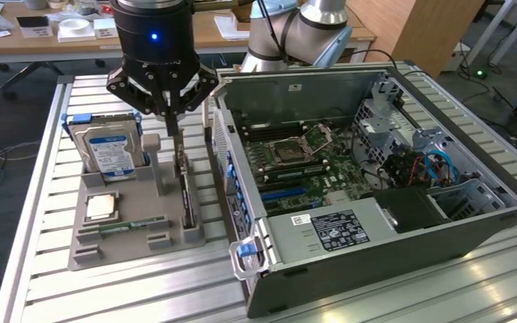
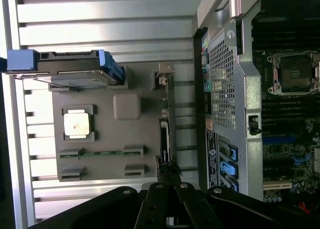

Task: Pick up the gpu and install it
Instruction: 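Reach for the gpu, then pick up the gpu and move the gpu toward the slot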

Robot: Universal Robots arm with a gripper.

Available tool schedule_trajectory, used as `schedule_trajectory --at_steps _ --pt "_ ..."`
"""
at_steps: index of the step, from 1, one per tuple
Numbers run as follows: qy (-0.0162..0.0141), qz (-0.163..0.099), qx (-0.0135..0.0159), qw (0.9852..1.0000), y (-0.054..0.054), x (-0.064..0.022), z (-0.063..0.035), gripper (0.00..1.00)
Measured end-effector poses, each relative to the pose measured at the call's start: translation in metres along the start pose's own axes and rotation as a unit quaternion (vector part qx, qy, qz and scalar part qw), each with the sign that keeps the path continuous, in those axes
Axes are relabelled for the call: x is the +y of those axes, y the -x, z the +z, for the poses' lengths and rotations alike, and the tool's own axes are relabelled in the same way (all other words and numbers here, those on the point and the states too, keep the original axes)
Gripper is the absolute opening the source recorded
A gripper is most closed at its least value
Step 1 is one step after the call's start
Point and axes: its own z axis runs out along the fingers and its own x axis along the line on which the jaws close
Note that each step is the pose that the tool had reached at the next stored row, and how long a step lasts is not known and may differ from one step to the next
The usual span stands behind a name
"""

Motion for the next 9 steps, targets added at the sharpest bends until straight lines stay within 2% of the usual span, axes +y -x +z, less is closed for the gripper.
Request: schedule_trajectory --at_steps 9 --pt "0.0001 0.000 -0.0001 1.0000 0.0000 0.0000 0.0002 0.11"
